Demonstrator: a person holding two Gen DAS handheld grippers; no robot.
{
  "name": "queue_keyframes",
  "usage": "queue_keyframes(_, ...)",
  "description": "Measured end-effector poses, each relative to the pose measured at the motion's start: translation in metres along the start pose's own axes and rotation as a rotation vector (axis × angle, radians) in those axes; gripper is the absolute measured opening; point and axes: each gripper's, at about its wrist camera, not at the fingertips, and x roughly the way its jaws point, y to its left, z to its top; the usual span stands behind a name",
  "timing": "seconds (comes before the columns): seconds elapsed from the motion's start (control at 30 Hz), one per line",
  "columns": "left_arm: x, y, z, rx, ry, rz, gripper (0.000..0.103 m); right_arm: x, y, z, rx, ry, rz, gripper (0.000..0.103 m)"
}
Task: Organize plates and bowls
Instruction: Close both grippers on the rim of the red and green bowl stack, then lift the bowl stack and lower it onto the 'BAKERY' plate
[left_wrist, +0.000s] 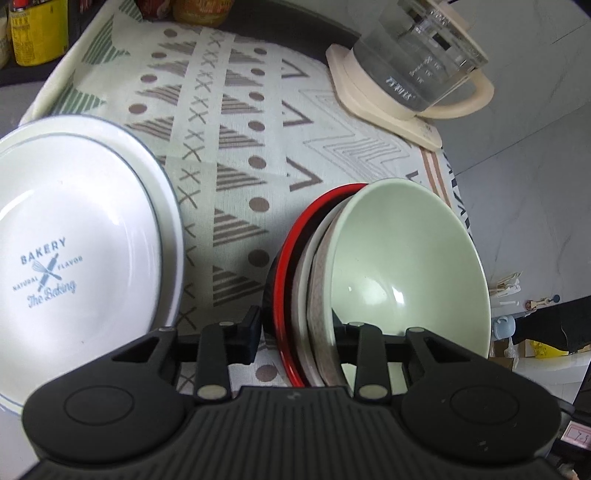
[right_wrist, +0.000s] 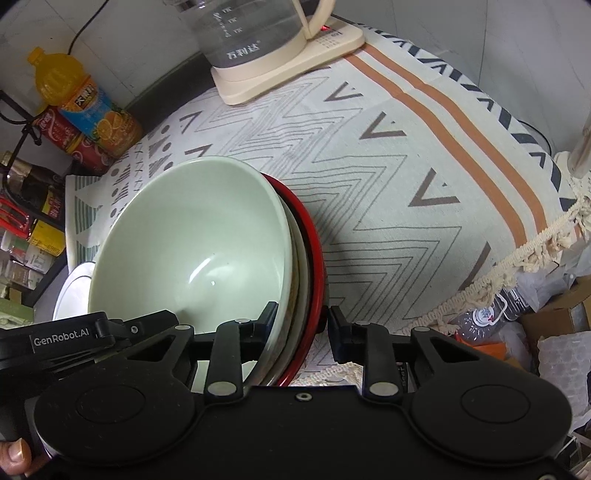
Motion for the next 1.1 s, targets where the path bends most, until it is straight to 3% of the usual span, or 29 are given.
queue_keyframes(0.57,-0.050,0.011,0.014,-0.040,-0.125,-0.006,0.032,-0.024,0.042,0.021,-0.095,-0.084,0.056,0.028)
queue_keyframes(1.1,-0.093,0.063,0.004,-0.173,-0.216,0.043,0.032,-0.020,0.102,0.016,-0.222,-0.057,0.131,0.028)
